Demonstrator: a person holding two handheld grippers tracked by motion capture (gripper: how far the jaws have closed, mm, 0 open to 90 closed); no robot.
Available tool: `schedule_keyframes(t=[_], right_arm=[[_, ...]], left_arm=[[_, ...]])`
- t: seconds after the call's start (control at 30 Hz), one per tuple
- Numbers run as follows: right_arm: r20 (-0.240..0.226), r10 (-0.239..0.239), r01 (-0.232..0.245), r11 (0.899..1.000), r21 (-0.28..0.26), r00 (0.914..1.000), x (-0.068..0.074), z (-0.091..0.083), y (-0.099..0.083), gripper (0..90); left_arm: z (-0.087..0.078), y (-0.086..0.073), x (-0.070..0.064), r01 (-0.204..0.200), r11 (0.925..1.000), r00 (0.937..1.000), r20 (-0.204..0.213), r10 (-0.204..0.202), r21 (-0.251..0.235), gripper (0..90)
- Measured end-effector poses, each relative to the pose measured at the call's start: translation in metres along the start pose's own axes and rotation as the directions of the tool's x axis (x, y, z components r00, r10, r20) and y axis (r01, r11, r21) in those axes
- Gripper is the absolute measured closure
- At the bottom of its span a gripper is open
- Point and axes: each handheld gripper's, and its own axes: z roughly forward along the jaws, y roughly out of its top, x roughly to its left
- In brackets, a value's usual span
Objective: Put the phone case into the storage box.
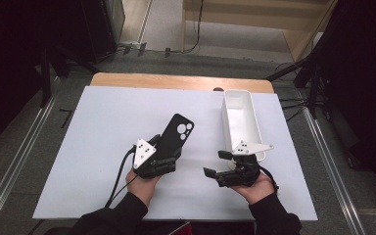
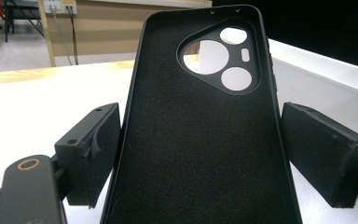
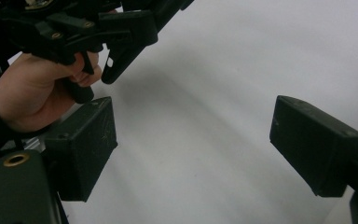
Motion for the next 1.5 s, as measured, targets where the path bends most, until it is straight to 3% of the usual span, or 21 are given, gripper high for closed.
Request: schedule_keyframes(t=[0.47, 0.57, 0.77, 1.17, 1.5], right_arm=[[0.022, 0.029, -0.029, 1.000, -0.001, 0.9993, -0.003, 0.010, 0.023, 13.2], [0.019, 0.038, -0.038, 0.999, -0.006, 0.9991, -0.003, 0.014, 0.029, 13.2], [0.034, 0.053, -0.053, 0.999, -0.009, 0.9980, -0.001, 0.021, 0.038, 13.2], [0.008, 0.116, -0.115, 0.993, -0.025, 0.9933, -0.004, 0.029, 0.050, 13.3], [-0.009, 0.134, -0.134, 0.990, -0.034, 0.9909, -0.005, 0.036, 0.058, 13.9]], left_arm=[[0.001, -0.002, 0.001, 0.003, 1.0000, 1.0000, -0.008, -0.003, 0.007, 14.2], [0.002, -0.002, 0.001, 0.024, 0.9997, 0.9997, 0.000, -0.024, 0.010, 14.2], [0.002, -0.002, 0.000, 0.012, 0.9999, 0.9999, -0.007, -0.012, 0.005, 14.1], [0.003, -0.004, 0.000, 0.009, 1.0000, 1.0000, -0.004, -0.009, -0.002, 14.1], [0.004, -0.005, -0.001, 0.008, 0.9999, 1.0000, -0.001, -0.008, -0.015, 14.2]])
